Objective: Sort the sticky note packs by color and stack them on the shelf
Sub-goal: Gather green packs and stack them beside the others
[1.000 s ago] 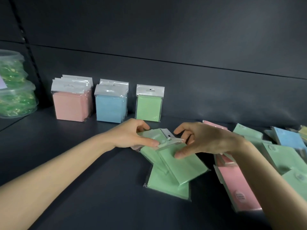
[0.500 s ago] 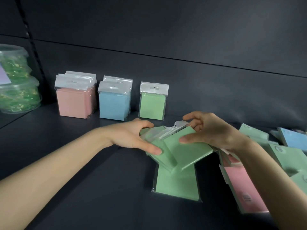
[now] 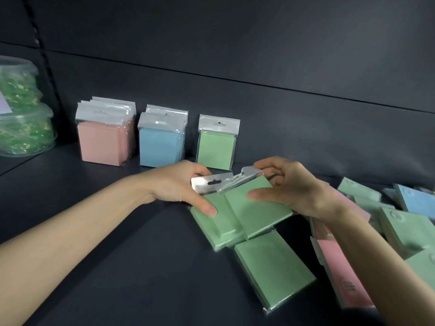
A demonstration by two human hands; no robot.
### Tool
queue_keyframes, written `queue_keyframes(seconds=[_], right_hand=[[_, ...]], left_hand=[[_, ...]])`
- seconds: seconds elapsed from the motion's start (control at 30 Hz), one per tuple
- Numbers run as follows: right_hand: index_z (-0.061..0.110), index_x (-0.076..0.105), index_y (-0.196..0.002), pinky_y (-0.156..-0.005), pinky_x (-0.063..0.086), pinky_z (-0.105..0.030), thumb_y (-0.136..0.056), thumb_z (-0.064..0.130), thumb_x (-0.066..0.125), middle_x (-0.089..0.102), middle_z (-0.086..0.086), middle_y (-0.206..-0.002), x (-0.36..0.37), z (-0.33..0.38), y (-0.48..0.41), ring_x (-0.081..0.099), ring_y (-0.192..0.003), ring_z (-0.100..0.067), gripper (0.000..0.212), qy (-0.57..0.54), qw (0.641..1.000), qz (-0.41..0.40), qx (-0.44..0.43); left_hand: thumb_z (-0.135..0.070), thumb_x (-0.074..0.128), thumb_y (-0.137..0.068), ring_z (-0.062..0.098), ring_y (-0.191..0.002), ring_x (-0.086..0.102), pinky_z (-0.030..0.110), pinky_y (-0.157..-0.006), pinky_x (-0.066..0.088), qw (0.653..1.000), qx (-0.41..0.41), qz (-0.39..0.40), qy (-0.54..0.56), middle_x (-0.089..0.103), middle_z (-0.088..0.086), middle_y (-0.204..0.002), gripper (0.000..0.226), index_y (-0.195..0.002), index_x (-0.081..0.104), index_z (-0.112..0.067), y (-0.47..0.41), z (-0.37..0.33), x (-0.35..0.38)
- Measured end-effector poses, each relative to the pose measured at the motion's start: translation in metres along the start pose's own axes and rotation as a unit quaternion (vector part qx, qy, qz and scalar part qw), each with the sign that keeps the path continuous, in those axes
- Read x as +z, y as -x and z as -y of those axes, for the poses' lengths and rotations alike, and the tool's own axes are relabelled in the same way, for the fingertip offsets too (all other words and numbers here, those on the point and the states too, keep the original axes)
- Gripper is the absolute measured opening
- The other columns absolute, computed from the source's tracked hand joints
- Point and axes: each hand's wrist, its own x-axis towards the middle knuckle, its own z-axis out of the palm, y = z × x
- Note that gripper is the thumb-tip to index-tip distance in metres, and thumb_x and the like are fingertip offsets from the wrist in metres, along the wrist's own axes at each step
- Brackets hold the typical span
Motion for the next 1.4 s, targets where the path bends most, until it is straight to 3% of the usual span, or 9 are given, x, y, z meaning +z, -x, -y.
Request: queue_keyframes(seconds=[0.13, 0.23, 0.37, 0.43, 0.7, 0.83, 1.03, 1.23, 1.4], right_hand=[[0.032, 0.056, -0.109, -0.064, 0.038, -0.015, -0.068, 0.023, 0.080, 0.055, 0.004, -0.096, 0.002, -0.003, 0.000, 0.046, -0.048, 0.006, 0.049, 0.001, 1.000, -0.006, -0.022], [0.025, 0.053, -0.117, -0.063, 0.045, -0.013, -0.075, 0.013, 0.075, 0.055, 0.007, -0.096, 0.002, -0.001, 0.001, 0.052, -0.056, 0.004, 0.049, -0.023, 0.999, -0.022, -0.038], [0.019, 0.048, -0.123, -0.058, 0.043, -0.007, -0.080, 0.005, 0.071, 0.055, 0.009, -0.093, 0.003, -0.001, 0.002, 0.051, -0.056, 0.005, 0.051, -0.067, 0.994, -0.065, -0.065], [0.018, 0.046, -0.123, -0.057, 0.043, -0.007, -0.081, 0.006, 0.071, 0.058, 0.007, -0.096, 0.006, -0.002, 0.002, 0.052, -0.054, 0.006, 0.051, -0.080, 0.991, -0.076, -0.070], [0.018, 0.050, -0.115, -0.074, 0.052, -0.025, -0.079, 0.018, 0.073, 0.065, 0.002, -0.096, 0.024, -0.002, 0.001, 0.062, -0.078, -0.004, 0.042, -0.071, 0.991, -0.082, -0.077], [0.024, 0.050, -0.108, -0.082, 0.055, -0.035, -0.078, 0.023, 0.075, 0.064, 0.007, -0.104, 0.022, 0.001, 0.002, 0.064, -0.091, -0.012, 0.039, -0.062, 0.993, -0.070, -0.067], [0.015, 0.052, -0.113, -0.086, 0.053, -0.048, -0.077, 0.002, 0.069, 0.072, 0.000, -0.099, 0.019, 0.000, 0.001, 0.063, -0.092, -0.039, 0.042, -0.044, 0.997, 0.014, -0.057], [0.009, 0.057, -0.104, -0.077, 0.056, -0.034, -0.074, 0.004, 0.074, 0.071, 0.003, -0.090, 0.022, 0.006, -0.016, 0.068, -0.073, -0.018, 0.035, -0.021, 0.998, -0.032, -0.049], [0.011, 0.056, -0.104, -0.082, 0.056, -0.041, -0.073, 0.009, 0.074, 0.067, 0.004, -0.085, 0.030, 0.014, -0.047, 0.068, -0.080, -0.018, 0.036, 0.022, 0.997, -0.058, -0.035]], left_hand=[[-0.021, 0.091, -0.054, 0.017, -0.089, 0.067, 0.036, -0.092, 0.050, 0.996, 0.028, -0.034, 0.082, 0.073, -0.005, -0.099, 0.065, -0.111, 0.060, -0.026, 0.000, 0.001, 0.001], [-0.004, 0.086, -0.061, 0.024, -0.084, 0.067, 0.037, -0.091, 0.051, 0.981, 0.069, -0.080, 0.160, 0.072, -0.003, -0.104, 0.057, -0.110, 0.062, -0.021, 0.001, -0.002, 0.002], [0.011, 0.077, -0.066, 0.011, -0.066, 0.062, 0.024, -0.071, 0.053, 0.948, 0.100, -0.093, 0.287, 0.068, -0.001, -0.113, 0.061, -0.115, 0.063, -0.022, 0.002, -0.005, 0.004], [0.008, 0.077, -0.067, 0.008, -0.067, 0.061, 0.024, -0.073, 0.053, 0.941, 0.115, -0.089, 0.306, 0.067, -0.002, -0.116, 0.062, -0.118, 0.062, -0.024, 0.002, -0.007, 0.008], [-0.014, 0.087, -0.060, 0.028, -0.105, 0.063, 0.043, -0.094, 0.052, 0.938, 0.133, -0.140, 0.287, 0.069, -0.009, -0.111, 0.062, -0.114, 0.062, -0.031, 0.001, -0.011, 0.024], [-0.003, 0.081, -0.068, 0.027, -0.101, 0.063, 0.038, -0.091, 0.053, 0.941, 0.157, -0.171, 0.247, 0.070, -0.011, -0.105, 0.052, -0.110, 0.064, -0.029, 0.003, -0.015, 0.022], [0.000, 0.078, -0.071, 0.004, -0.079, 0.063, 0.026, -0.079, 0.053, 0.940, 0.182, -0.208, 0.200, 0.070, -0.008, -0.101, 0.043, -0.107, 0.062, -0.017, 0.001, -0.012, 0.016], [-0.024, 0.080, -0.065, 0.023, -0.077, 0.060, 0.048, -0.081, 0.053, 0.955, 0.163, -0.239, 0.068, 0.060, 0.005, -0.094, 0.042, -0.093, 0.056, -0.006, -0.013, -0.010, -0.003], [-0.010, 0.076, -0.073, 0.020, -0.084, 0.062, 0.035, -0.075, 0.053, 0.953, 0.153, -0.260, -0.037, 0.061, 0.003, -0.090, 0.044, -0.111, 0.055, -0.020, -0.027, -0.019, -0.031]])
